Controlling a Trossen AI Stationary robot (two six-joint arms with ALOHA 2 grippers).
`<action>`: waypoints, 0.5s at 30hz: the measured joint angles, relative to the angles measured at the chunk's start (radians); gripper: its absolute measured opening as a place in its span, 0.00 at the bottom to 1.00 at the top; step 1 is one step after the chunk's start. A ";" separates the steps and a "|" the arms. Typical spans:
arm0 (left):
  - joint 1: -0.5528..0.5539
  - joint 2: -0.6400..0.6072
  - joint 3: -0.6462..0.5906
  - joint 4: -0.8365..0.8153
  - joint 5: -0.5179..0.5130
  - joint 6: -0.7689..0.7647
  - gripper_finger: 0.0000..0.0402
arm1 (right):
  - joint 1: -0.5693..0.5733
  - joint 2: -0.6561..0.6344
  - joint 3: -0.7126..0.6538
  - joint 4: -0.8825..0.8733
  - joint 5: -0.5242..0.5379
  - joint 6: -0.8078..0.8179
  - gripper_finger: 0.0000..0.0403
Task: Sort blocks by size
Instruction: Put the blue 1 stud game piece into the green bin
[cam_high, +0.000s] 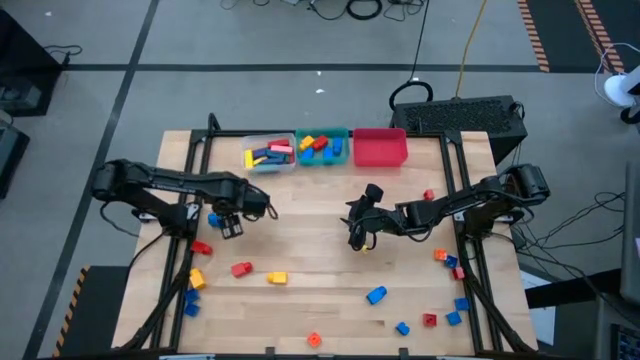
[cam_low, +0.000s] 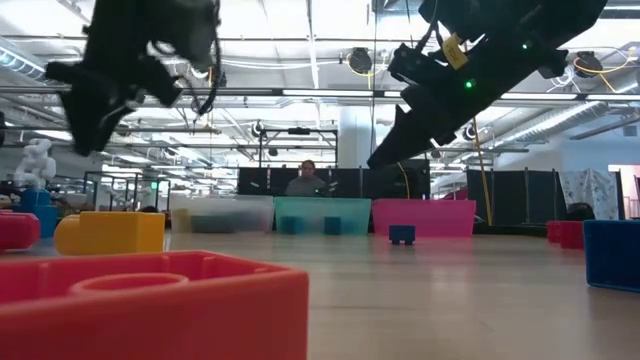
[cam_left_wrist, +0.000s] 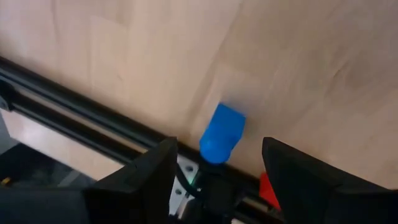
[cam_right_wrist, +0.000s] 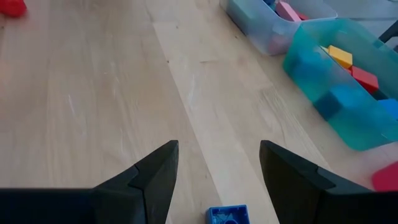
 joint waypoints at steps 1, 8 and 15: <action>-0.001 0.000 -0.021 -0.002 0.001 0.000 0.59 | 0.000 0.000 0.000 0.001 0.000 0.000 0.52; -0.001 0.000 -0.137 0.001 0.009 0.000 0.59 | 0.000 0.000 0.000 0.001 0.000 0.000 0.52; -0.001 0.000 -0.202 0.068 0.039 0.035 0.59 | 0.000 0.000 0.000 0.002 0.000 0.000 0.52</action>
